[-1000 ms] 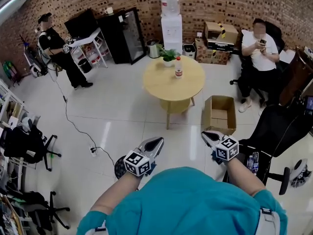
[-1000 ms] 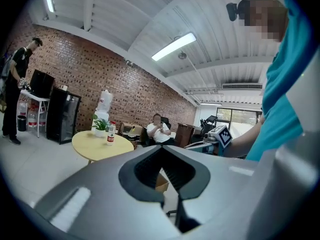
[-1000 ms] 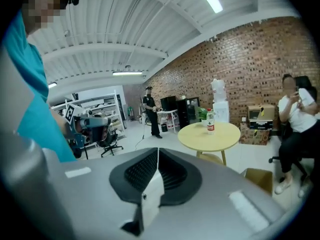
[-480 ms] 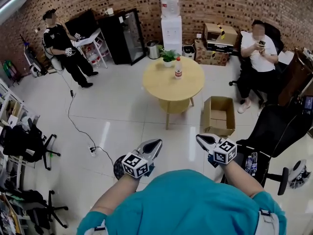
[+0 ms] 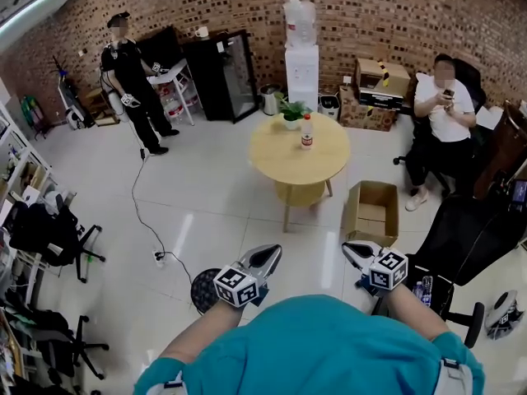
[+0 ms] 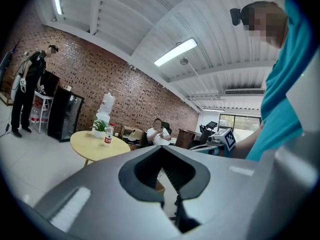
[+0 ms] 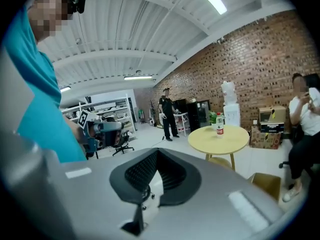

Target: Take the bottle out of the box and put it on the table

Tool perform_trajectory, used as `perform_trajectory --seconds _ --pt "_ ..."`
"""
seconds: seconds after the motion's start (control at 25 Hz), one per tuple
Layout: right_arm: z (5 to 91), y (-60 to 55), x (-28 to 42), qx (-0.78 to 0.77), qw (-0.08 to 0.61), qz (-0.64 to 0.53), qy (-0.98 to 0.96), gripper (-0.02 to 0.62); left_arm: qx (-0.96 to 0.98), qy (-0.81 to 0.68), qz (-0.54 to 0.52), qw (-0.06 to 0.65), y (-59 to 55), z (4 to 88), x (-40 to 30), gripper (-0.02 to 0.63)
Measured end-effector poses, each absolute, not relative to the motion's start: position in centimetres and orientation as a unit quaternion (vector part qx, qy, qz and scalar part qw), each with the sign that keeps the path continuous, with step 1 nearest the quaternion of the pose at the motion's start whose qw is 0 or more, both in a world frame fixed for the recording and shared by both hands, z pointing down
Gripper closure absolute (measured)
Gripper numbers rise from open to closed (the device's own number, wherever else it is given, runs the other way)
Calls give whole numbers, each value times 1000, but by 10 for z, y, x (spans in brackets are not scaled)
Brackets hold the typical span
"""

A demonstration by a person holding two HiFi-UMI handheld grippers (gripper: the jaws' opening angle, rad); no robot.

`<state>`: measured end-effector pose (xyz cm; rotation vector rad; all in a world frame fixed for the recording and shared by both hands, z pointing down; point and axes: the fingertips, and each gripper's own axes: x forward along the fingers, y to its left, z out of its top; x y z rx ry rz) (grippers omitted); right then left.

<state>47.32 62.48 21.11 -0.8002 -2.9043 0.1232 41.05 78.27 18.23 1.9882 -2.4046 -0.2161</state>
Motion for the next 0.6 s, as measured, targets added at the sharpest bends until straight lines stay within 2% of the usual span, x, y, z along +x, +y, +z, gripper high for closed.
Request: perform_trajectory --seconds 0.6 --pt "204 647 459 -271 60 27 -960 595 633 -771 -70 9 809 179 395 606"
